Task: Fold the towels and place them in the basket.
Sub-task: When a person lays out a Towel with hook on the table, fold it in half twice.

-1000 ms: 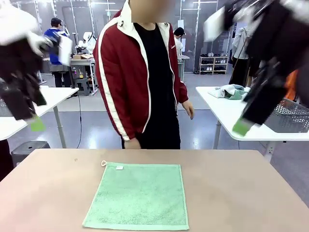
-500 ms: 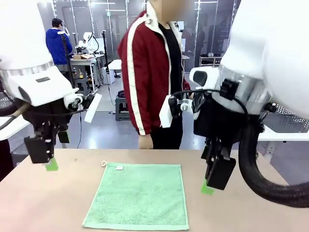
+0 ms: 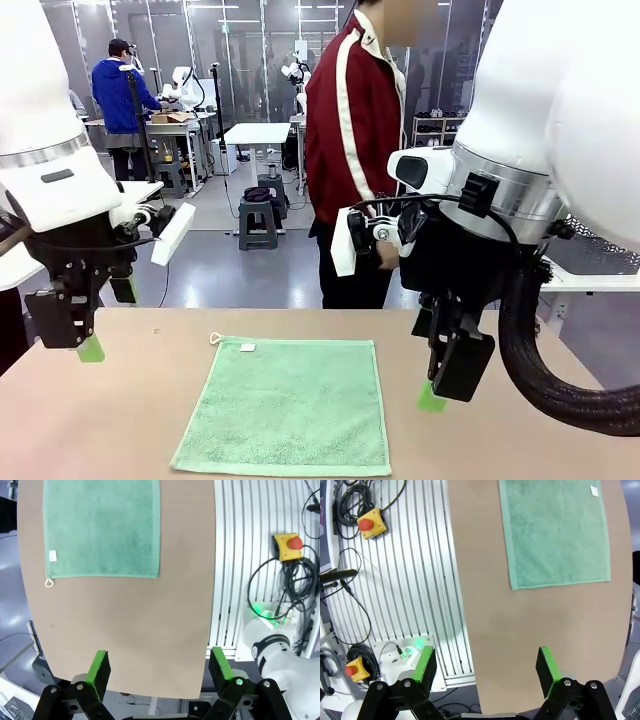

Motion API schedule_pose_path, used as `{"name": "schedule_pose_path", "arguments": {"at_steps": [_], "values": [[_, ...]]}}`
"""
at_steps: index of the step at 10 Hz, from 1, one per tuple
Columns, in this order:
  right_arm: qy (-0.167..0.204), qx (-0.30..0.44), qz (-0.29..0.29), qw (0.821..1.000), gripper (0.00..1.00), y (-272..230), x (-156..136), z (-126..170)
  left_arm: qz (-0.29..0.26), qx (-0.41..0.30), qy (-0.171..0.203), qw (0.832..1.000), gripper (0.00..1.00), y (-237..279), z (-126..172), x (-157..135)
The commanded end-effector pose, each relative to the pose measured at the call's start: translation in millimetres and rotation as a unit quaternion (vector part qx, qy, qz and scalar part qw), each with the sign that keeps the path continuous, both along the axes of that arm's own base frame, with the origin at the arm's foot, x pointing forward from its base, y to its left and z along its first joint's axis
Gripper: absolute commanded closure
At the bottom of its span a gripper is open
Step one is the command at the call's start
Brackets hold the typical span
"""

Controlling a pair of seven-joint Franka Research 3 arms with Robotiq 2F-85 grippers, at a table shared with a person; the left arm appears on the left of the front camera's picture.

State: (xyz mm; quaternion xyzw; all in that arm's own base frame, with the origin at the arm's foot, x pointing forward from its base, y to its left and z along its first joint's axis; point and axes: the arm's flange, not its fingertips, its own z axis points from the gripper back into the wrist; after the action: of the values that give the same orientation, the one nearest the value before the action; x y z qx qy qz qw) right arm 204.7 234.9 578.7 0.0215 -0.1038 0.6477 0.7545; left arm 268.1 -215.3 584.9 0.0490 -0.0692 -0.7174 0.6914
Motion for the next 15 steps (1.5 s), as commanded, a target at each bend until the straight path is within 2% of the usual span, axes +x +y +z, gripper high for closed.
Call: {"name": "schedule_pose_path", "arguments": {"at_steps": [1,2,3,7,10,14,15], "values": [[-0.001,-0.003,-0.012,1.000,0.00,0.3,0.2,-0.6,0.011,-0.001,0.000,1.000,0.00,-4.1,1.3,1.9],[0.000,0.000,0.000,1.000,0.00,0.0,0.0,0.0,0.000,0.000,0.000,1.000,0.00,0.0,0.0,0.0],[-0.004,-0.016,-0.014,1.000,0.00,-2.1,8.8,-22.5,0.024,-0.011,-0.004,1.000,0.00,-6.4,-21.0,5.2],[0.027,-0.014,0.000,1.000,0.00,-16.5,35.9,-110.9,0.001,-0.046,0.016,0.999,0.00,13.3,-112.6,19.7],[0.046,-0.021,-0.001,0.999,0.00,-9.1,52.1,-168.8,-0.011,-0.041,0.045,0.998,0.00,2.4,-190.3,28.1],[0.065,-0.020,0.020,0.997,0.00,5.8,74.4,-222.1,-0.009,-0.036,0.039,0.999,0.00,-11.4,-239.9,44.3],[0.064,-0.021,0.027,0.997,0.00,9.8,73.4,-229.6,-0.015,-0.036,0.033,0.999,0.00,-13.0,-242.7,41.2]]}}
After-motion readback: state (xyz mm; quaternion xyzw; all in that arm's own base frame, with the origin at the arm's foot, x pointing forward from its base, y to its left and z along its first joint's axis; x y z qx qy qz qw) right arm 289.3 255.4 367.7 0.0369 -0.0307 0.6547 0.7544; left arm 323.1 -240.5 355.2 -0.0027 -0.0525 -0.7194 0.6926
